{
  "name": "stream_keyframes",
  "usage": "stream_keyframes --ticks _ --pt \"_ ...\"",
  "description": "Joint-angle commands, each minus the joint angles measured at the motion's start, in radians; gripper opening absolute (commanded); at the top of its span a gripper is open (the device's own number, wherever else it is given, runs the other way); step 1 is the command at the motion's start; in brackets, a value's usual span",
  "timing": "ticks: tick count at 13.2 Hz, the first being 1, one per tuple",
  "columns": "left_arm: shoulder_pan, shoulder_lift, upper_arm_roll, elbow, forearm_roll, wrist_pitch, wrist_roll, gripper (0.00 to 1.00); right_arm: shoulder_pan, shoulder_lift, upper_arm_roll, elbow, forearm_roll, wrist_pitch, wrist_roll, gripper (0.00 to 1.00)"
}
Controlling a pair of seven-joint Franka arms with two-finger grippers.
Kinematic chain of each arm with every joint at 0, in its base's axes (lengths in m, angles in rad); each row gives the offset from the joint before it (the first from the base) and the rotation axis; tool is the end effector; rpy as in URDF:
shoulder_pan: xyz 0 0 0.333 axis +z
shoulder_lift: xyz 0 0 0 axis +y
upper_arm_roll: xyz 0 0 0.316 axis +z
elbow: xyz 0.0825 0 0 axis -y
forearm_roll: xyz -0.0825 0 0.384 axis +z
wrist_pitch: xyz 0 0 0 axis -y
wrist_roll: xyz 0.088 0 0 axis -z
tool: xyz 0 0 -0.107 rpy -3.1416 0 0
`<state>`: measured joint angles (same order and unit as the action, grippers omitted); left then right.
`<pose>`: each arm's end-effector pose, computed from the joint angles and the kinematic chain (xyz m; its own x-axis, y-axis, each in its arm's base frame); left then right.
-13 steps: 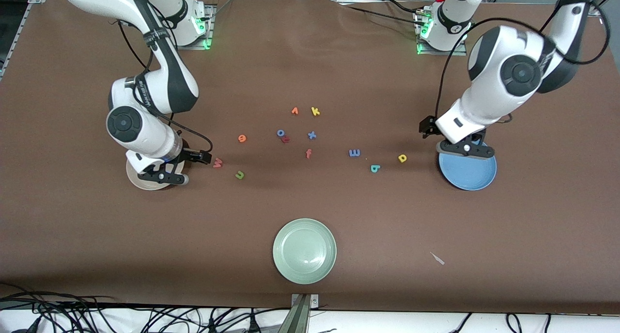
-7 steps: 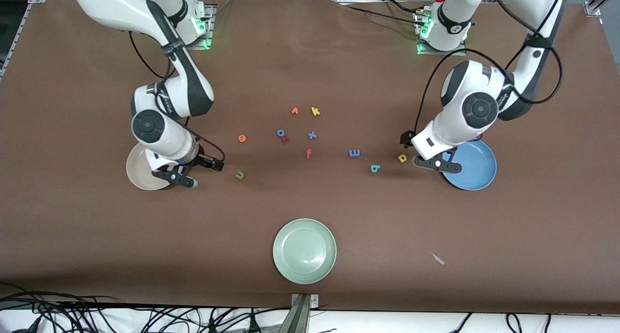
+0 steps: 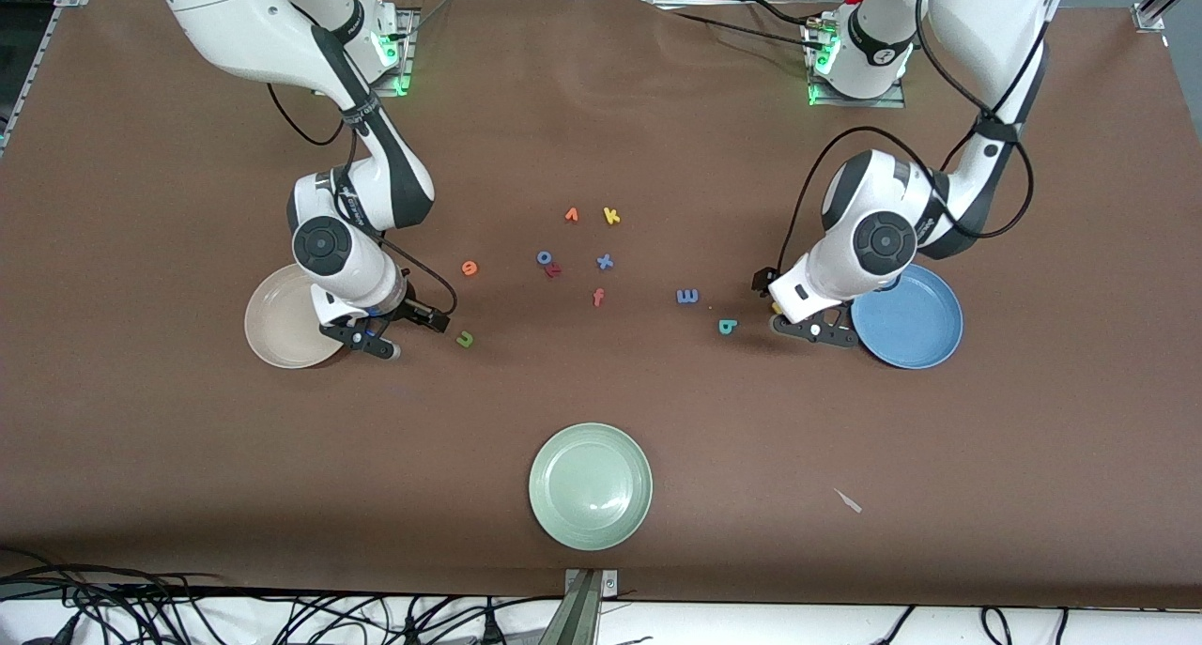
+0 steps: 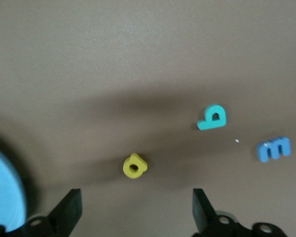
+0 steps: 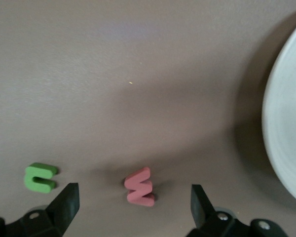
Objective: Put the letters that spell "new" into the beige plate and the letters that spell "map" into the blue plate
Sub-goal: 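Grasp the pink w with the right gripper while the left gripper grasps the a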
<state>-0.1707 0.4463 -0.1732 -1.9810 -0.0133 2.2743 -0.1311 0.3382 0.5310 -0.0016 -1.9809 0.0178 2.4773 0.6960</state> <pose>0.5618 -0.1991 0.2310 0.9685 -0.1936 -0.1565 -0.1858 -0.9806 0.0632 0.5741 0.2008 0.1920 0.9305 -0.3648 -0.0328 -0.3645 -0.9311 0.0148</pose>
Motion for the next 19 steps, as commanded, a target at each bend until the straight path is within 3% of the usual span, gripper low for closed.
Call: stream_keyframes --ticks 1,4,6,8,10,13,15,19 --pt "-0.009 0.040 0.011 0.005 -0.011 0.030 0.001 0.94 -0.001 0.015 0.000 -0.018 0.016 0.034 0.011 0.99" --pt "-0.007 0.064 0.012 -0.001 -0.010 0.054 0.001 0.94 0.001 0.024 0.000 -0.018 0.016 0.037 0.028 0.86" --pt "-0.007 0.071 0.014 -0.031 -0.008 0.082 0.001 0.93 -0.001 0.024 0.000 -0.018 0.016 0.035 0.028 0.59" --pt "-0.007 0.071 0.015 -0.079 -0.008 0.145 0.002 0.88 -0.001 0.024 0.002 -0.018 0.016 0.035 0.028 0.41" --pt "-0.007 0.071 0.015 -0.088 -0.008 0.163 0.002 0.79 -0.001 0.026 0.002 -0.018 0.030 0.035 0.028 0.25" --pt "-0.007 0.071 0.015 -0.087 -0.008 0.163 0.002 0.62 0.001 0.024 0.002 -0.009 0.030 0.023 0.024 0.09" --pt "-0.007 0.071 0.015 -0.087 -0.008 0.163 0.002 0.55 0.001 0.021 0.003 0.028 0.028 -0.026 0.011 0.08" --pt "-0.007 0.069 0.015 -0.087 0.057 0.163 0.004 0.25 -0.007 0.017 -0.001 0.163 0.014 -0.253 -0.028 0.09"
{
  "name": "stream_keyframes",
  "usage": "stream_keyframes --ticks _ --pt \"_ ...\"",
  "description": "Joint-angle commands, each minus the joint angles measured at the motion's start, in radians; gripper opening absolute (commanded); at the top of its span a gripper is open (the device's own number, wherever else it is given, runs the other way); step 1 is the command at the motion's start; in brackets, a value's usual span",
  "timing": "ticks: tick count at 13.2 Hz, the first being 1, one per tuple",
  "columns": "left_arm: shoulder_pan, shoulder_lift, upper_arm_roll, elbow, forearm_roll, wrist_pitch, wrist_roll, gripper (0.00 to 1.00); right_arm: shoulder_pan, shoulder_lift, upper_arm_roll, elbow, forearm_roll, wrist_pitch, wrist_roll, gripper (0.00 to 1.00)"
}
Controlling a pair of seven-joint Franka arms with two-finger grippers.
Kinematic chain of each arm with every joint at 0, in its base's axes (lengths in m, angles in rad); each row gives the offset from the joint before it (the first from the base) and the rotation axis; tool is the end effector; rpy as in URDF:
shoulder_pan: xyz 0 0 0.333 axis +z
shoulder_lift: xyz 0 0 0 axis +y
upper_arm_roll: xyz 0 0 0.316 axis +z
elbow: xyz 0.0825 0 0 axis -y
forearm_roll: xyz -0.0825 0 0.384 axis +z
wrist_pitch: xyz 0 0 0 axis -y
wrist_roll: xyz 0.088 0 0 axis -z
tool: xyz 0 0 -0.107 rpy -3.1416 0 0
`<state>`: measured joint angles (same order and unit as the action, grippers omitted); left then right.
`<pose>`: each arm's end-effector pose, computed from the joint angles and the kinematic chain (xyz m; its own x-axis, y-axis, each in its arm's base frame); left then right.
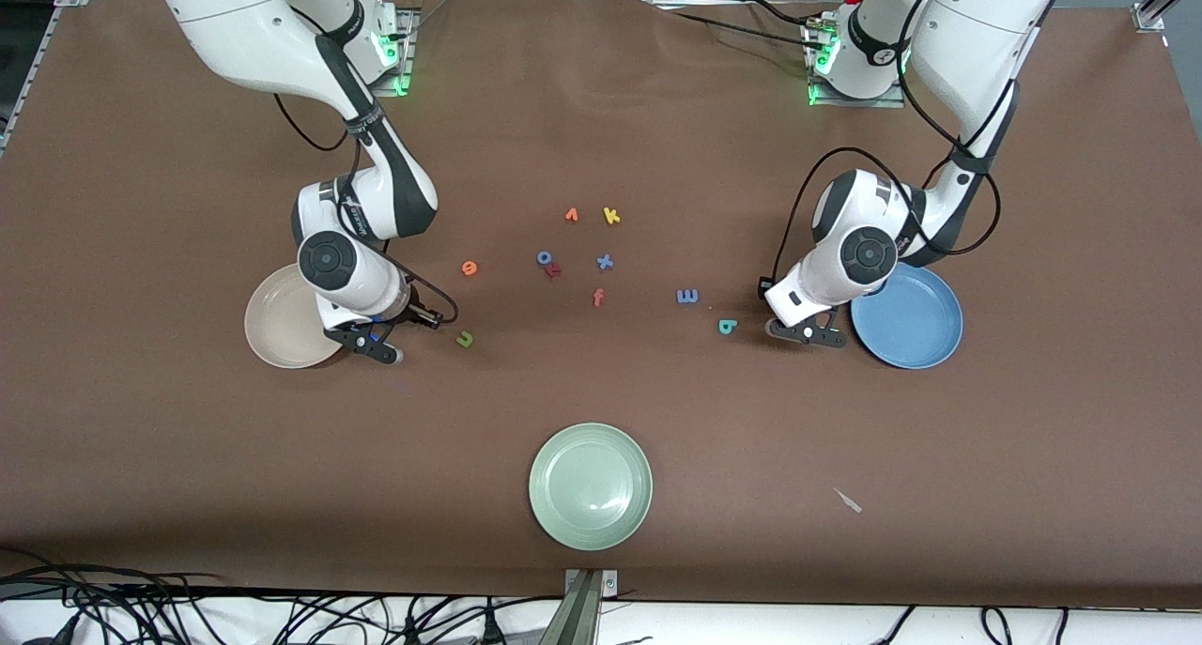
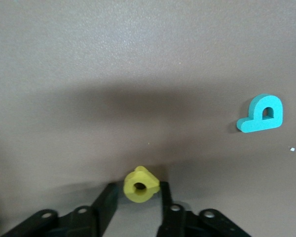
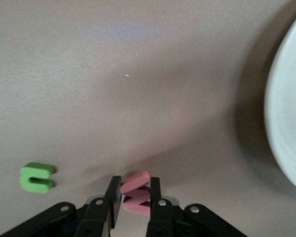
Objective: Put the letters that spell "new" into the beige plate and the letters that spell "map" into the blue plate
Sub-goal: 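Put the w on the white plate while the left gripper drops the a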
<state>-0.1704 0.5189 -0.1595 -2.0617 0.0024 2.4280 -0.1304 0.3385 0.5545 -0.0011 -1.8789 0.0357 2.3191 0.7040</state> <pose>0.5430 -0.1870 0.1698 0.9700 -0.1876 -0.1548 -0.1807 -0.9818 0.0578 0.5888 0.2073 0.2039 0.9181 -0.3830 -0.1018 -0.3790 -0.9237 0.0567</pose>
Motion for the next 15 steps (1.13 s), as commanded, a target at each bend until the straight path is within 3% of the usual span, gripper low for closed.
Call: stream_keyframes --ticks 1,4,7,10,11,12,13,14,15 --pt "-0.008 -0.008 0.000 -0.006 0.071 0.010 0.002 0.21 -0.012 -0.011 -0.008 0.081 -0.008 -0.140 -0.085 0.09" --pt "-0.001 -0.028 0.000 -0.006 0.079 0.000 0.002 0.15 -0.018 -0.045 -0.095 0.077 -0.010 -0.239 -0.341 0.09" --pt "0.047 -0.112 0.000 -0.026 0.080 -0.062 0.015 0.12 -0.018 -0.050 -0.167 0.064 -0.008 -0.254 -0.538 0.10" --pt "0.116 -0.209 -0.002 -0.113 0.080 -0.070 0.029 0.12 -0.061 -0.028 -0.204 0.060 -0.008 -0.270 -0.674 0.11" --pt "0.168 -0.229 -0.003 -0.135 0.080 -0.070 0.100 0.12 -0.079 -0.016 -0.204 0.061 -0.007 -0.264 -0.698 0.19" --pt "0.222 -0.238 -0.003 -0.144 0.080 -0.070 0.206 0.13 -0.084 -0.013 -0.204 0.061 -0.003 -0.261 -0.699 0.40" --pt "0.251 -0.238 -0.002 -0.144 0.079 -0.070 0.281 0.15 -0.084 -0.010 -0.203 0.063 0.000 -0.259 -0.699 0.73" --pt "0.275 -0.238 -0.002 -0.146 0.079 -0.070 0.317 0.16 -0.082 -0.010 -0.203 0.069 0.009 -0.261 -0.693 1.00" --pt "0.285 -0.238 -0.002 -0.146 0.079 -0.070 0.324 0.22 -0.076 -0.013 -0.201 0.073 0.010 -0.265 -0.680 1.00"
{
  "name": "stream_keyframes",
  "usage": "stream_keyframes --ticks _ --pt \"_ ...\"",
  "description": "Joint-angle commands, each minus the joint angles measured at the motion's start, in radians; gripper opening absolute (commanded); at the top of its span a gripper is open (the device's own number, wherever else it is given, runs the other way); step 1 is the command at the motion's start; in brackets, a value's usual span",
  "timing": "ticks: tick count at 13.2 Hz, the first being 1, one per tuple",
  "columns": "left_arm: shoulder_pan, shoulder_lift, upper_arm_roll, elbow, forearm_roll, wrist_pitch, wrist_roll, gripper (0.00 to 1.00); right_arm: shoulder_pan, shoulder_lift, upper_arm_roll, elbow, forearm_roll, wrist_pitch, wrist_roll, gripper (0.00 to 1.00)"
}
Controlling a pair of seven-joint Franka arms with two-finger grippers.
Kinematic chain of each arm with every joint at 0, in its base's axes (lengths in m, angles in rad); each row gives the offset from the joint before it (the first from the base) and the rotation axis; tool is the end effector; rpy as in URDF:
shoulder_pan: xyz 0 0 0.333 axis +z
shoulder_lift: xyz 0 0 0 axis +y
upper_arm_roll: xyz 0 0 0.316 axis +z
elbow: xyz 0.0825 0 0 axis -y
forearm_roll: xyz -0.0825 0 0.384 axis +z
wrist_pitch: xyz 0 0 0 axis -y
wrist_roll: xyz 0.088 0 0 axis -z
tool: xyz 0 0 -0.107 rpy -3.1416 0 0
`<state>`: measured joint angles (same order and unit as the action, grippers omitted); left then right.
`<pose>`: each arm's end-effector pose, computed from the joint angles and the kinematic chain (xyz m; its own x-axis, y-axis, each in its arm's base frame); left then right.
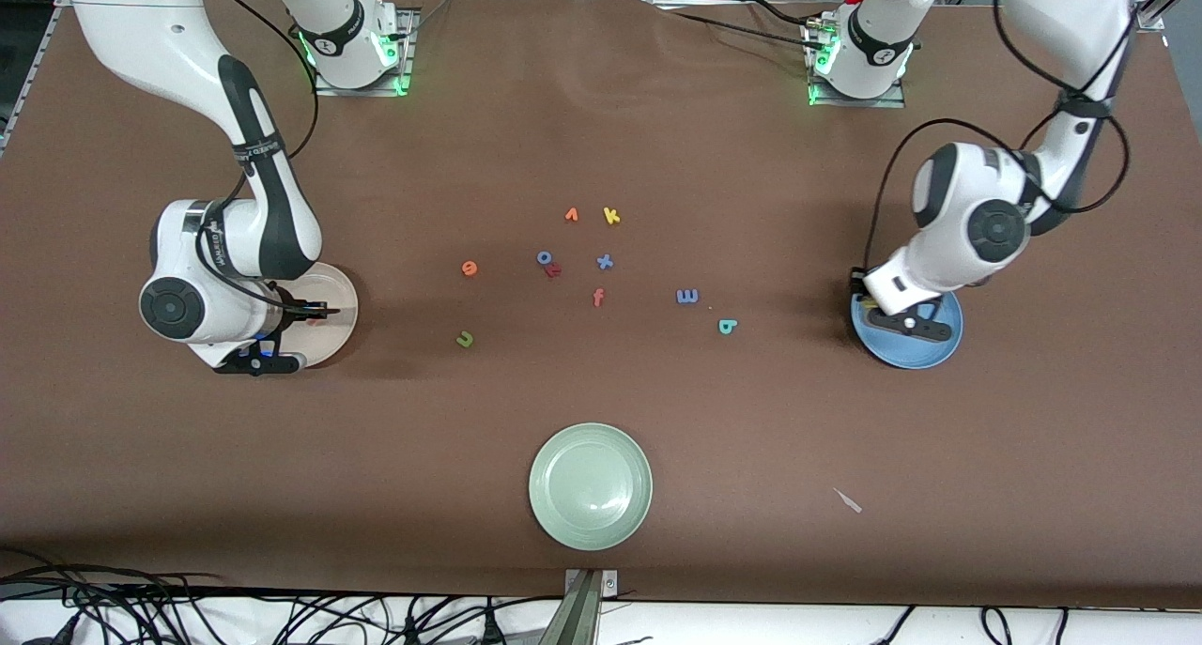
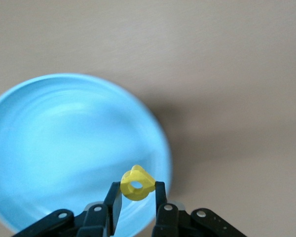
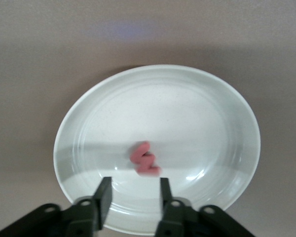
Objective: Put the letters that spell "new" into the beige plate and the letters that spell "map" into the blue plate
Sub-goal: 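Put the w on the white plate while the left gripper drops the a, then reach the right gripper to the green n while the left gripper reaches the b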
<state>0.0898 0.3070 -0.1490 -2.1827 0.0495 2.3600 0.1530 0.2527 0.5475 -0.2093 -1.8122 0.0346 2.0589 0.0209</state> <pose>0.5455 -0.0322 0.2384 0.9624 -0.2432 -0.1213 -0.2409 -0.9700 0.0336 0.6166 0.0352 0.2237 0.9594 0.0023 -0.2819 0.0287 -0.9956 0.0895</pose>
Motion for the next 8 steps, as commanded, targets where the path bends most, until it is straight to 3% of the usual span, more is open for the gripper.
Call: stream_keyframes --ticks 1,2,6,8 --pt "0.025 -0.026 -0.012 -0.025 0.032 -0.002 0.039 0.46 0.019 -0.009 0.008 0.010 0.013 -0.003 0.010 1.00" --pt "0.025 -0.026 -0.014 -0.023 0.030 -0.002 0.036 0.66 0.020 -0.009 0.011 0.022 0.030 -0.005 0.039 1.00" --pt "0.001 -0.017 -0.021 -0.009 0.015 0.007 0.023 0.65 0.057 -0.003 0.037 0.071 0.085 -0.006 0.157 1.00" --pt "-0.042 -0.005 -0.050 0.003 -0.080 0.018 0.020 0.61 0.095 -0.001 0.041 0.079 0.085 0.000 0.249 1.00"
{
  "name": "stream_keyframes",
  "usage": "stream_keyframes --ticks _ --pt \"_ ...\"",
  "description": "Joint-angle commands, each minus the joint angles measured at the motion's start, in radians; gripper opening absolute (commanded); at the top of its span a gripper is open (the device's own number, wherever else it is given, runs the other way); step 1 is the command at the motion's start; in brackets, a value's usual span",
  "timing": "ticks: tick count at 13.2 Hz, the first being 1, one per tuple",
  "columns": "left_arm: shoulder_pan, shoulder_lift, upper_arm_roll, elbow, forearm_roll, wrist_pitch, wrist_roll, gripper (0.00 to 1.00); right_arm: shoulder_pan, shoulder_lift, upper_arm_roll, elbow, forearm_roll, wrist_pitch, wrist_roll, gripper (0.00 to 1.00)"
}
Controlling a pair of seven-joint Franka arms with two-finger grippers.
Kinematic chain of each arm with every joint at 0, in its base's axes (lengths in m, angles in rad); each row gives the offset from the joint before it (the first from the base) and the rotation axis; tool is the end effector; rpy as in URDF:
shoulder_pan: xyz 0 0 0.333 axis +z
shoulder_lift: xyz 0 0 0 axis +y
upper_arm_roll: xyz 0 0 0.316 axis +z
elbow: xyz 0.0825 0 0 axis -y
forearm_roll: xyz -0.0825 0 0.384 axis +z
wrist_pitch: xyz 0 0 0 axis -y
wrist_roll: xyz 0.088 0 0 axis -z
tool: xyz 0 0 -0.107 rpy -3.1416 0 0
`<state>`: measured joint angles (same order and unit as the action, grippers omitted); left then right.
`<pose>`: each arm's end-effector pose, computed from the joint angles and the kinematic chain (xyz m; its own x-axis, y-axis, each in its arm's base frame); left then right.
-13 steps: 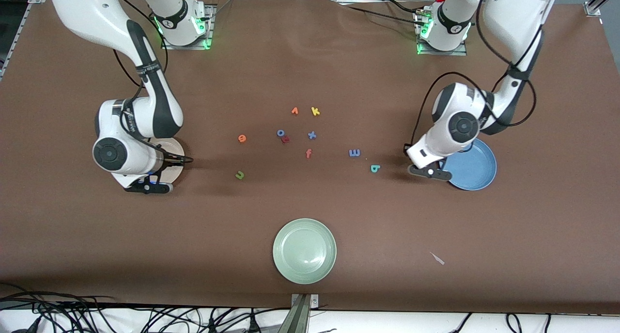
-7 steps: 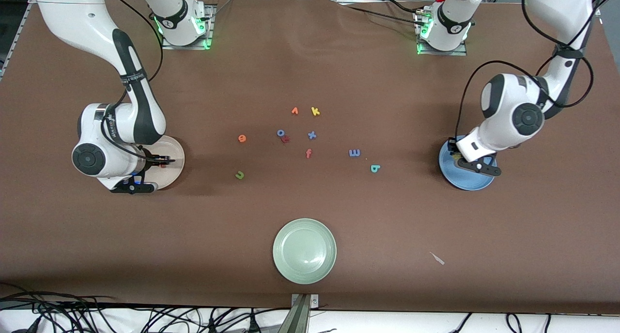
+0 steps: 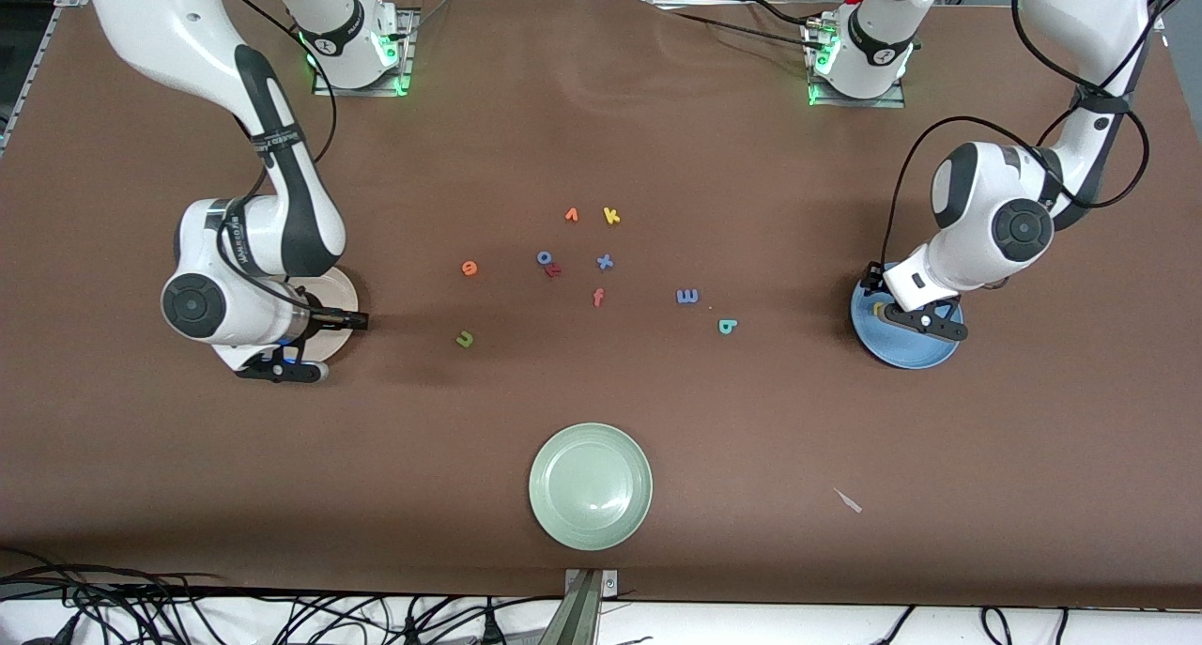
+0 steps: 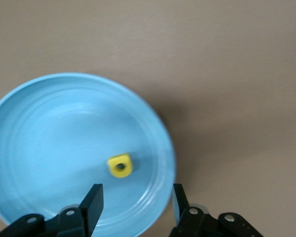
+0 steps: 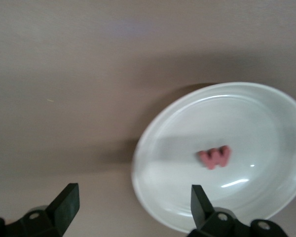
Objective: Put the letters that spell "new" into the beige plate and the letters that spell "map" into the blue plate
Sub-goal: 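Reach the right gripper to the green n while the left gripper reaches the b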
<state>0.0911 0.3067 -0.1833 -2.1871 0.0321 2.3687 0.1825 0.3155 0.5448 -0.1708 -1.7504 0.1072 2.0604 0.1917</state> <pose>0.5437 -0.0505 0.2385 0.9503 -0.2910 -0.1103 -0.2863 -0.9565 0.0565 0.6292 0.1055 0.2475 0.9712 -0.0970 -0.2176 -0.0882 -0.9949 0.0497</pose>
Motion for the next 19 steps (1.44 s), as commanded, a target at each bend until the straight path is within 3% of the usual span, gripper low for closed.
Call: stream_keyframes --ticks 1,4,9,11,14,19 --pt "-0.094 0.014 -0.016 0.029 -0.133 0.024 -0.009 0.61 0.046 0.006 0.008 0.026 0.014 0.001 0.122 1.00" --pt "-0.198 0.058 -0.016 0.052 -0.193 0.104 -0.033 0.59 0.100 0.070 0.022 0.110 0.078 0.003 0.260 1.00" --pt "-0.358 0.196 -0.012 0.220 -0.179 0.119 -0.195 0.59 0.155 0.110 0.024 0.114 0.147 0.118 0.397 1.00" --pt "-0.378 0.239 -0.002 0.253 -0.160 0.159 -0.192 0.59 0.192 0.124 0.024 0.108 0.147 0.153 0.457 1.00" --pt "-0.381 0.264 0.019 0.254 -0.012 0.195 -0.193 0.57 0.206 0.145 0.024 0.077 0.149 0.250 0.491 1.00" --pt "-0.398 0.285 0.021 0.256 -0.017 0.199 -0.199 0.57 0.217 0.152 0.028 0.045 0.152 0.302 0.503 0.99"
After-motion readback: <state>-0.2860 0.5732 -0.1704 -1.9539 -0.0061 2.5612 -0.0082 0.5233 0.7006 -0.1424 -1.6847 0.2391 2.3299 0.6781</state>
